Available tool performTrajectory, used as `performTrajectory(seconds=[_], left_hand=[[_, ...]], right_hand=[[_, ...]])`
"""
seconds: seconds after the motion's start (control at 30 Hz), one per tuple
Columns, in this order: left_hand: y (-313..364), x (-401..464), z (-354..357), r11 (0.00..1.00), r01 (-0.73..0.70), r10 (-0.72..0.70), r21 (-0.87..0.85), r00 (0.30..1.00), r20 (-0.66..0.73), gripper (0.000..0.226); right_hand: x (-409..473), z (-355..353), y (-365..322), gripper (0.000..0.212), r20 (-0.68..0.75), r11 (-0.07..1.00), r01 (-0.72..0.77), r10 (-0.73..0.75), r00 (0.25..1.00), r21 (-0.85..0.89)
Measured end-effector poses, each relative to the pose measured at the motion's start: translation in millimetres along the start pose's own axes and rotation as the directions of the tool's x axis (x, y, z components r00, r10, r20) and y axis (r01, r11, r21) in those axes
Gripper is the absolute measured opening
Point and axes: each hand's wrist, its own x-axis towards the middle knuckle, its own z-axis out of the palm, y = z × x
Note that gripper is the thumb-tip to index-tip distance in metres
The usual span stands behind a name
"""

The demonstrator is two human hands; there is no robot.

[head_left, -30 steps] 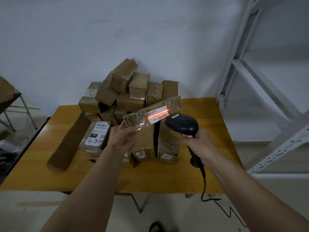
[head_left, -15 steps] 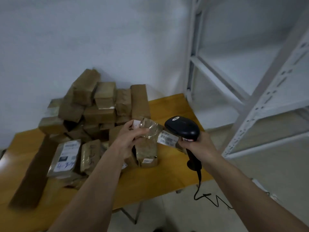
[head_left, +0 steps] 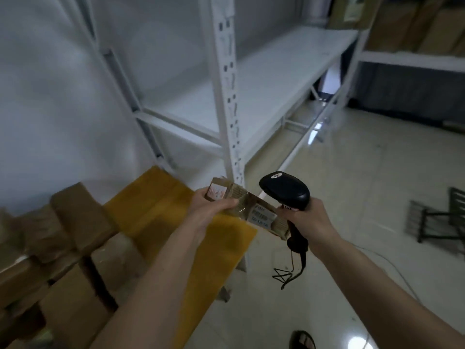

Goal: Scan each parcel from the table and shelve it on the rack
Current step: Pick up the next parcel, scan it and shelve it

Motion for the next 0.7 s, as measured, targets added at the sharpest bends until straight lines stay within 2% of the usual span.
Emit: performTrajectory(seconds=[0.23,0.37,0.7], left_hand=[[27,28,98,0.997,-0.063,0.061,0.036,0.997,0.055,0.076],[49,49,152,0.989,-0.142,0.140,0.038,0.989,0.051,0.074],[107,82,253,0.962,-0.236,0.239,-0.140,0.971,0.002,0.087]], right_hand=[[29,-85,-10,0.017,-0.179,0.997,0.030,-0.016,0.984,0.072],[54,-131,-22,0.018,-0.195,0.997,0.054,-0.042,0.980,0.057],[127,-225,-71,0.021,-0.234,0.985,0.161,-0.142,0.962,0.062]])
